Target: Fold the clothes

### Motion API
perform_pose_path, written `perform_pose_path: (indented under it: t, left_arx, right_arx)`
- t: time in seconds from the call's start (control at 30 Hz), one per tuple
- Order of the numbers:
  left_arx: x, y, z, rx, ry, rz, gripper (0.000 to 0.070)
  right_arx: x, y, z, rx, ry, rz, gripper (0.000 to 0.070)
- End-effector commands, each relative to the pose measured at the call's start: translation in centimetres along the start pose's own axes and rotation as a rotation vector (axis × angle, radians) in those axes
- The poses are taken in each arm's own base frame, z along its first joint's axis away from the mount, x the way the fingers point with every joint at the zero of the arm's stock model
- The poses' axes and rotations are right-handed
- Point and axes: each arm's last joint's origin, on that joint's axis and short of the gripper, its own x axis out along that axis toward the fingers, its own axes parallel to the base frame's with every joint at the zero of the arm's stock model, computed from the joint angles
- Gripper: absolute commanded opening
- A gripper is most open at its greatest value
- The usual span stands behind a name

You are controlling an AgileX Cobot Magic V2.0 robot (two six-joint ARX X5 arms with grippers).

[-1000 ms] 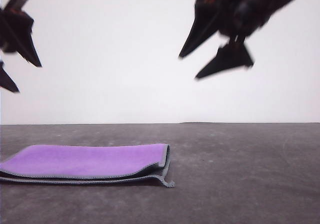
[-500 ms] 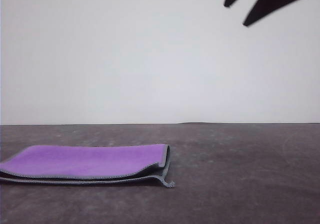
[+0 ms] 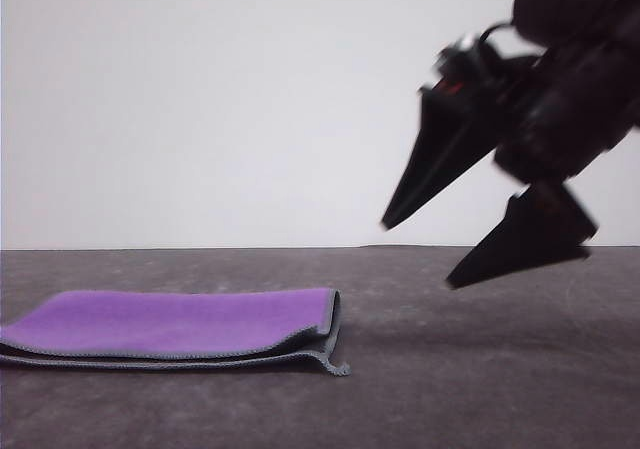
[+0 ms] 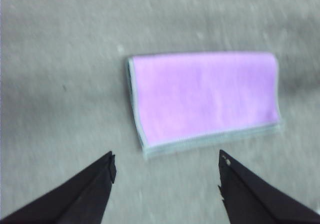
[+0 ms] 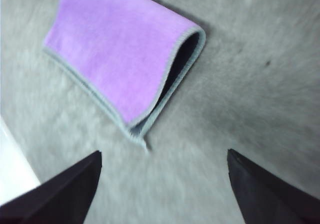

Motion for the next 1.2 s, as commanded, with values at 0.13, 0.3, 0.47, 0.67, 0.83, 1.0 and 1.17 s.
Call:
perform_pose_path:
  t: [0.13, 0.3, 0.47, 0.67, 0.83, 1.0, 1.17]
  left_arx:
    - [0.5, 0.5, 1.2, -0.033, -0.049, 0.008, 0.0396]
    - [1.1, 0.8, 1.4, -0.040, -0.036, 0.007, 0.0396]
    - [1.2, 0.9, 1.5, -0.039, -0.036, 0.007, 0.0396]
    - [1.2, 0.9, 1.6, -0.037, -0.039, 0.007, 0.0396]
    - [1.2, 0.9, 1.6, -0.037, -0.039, 0.007, 0.0396]
    - [1.2, 0.9, 1.6, -0.037, -0.038, 0.007, 0.0396]
    - [1.2, 0.9, 1.6, -0.038, -0.037, 0.007, 0.0396]
  right_arx:
    - [3.8, -0.6, 0.6, 0.122, 0.033, 0.128, 0.0512]
    - [5.9, -0.8, 0.8, 0.160, 0.023, 0.169, 0.0511]
    - [7.0, -0.9, 0.8, 0.193, -0.002, 0.161, 0.0511]
    - [8.0, -1.0, 0.5, 0.219, 0.016, 0.147, 0.0511]
    - [8.3, -0.4, 0.5, 0.214, 0.010, 0.169, 0.0510]
    - [8.5, 0.2, 0.6, 0.203, -0.005, 0.193, 0.0365]
    - [8.6, 0.3, 0.6, 0.198, -0.013, 0.184, 0.0027]
